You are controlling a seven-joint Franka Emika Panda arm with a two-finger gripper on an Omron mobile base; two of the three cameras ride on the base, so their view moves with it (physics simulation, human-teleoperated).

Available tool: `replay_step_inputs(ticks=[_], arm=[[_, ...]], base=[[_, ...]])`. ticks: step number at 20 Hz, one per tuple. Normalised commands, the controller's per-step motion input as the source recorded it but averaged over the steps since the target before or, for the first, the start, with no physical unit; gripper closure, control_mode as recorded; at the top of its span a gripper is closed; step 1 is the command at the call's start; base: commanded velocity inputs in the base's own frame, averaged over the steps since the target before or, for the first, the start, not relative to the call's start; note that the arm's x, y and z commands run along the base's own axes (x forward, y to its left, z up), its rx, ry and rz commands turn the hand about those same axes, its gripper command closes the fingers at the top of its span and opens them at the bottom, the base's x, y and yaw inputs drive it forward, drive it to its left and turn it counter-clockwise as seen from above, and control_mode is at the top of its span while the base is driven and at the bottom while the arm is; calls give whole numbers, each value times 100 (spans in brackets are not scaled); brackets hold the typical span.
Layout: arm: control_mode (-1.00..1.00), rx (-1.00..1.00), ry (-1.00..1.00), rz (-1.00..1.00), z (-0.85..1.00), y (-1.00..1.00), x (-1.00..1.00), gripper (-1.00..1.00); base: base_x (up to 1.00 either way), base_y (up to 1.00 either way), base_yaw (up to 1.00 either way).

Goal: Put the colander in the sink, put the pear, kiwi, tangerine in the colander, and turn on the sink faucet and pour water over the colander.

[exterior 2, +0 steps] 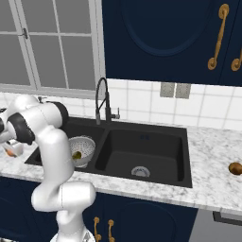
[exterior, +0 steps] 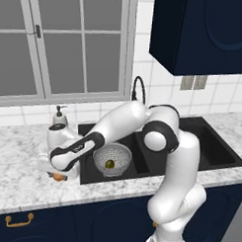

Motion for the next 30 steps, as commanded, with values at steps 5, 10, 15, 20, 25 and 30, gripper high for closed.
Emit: replay_step_inputs(ticks=[5, 10, 15, 20, 25, 30], arm=[[-100, 0, 0, -1, 28, -67, 2, 100], [-100, 0, 0, -5, 24, -92, 9, 100], [-100, -1, 1, -3, 10, -96, 24, 100], [-100, -4, 4, 0, 6, -89, 46, 100], [-100, -8, 19, 0, -7, -74, 66, 100], [-100, -9, 12, 0, -30, -37, 66, 100]], base=[[0, 0, 0], [0, 0, 0], [0, 0, 0], [0, 0, 0], [0, 0, 0], [0, 0, 0]])
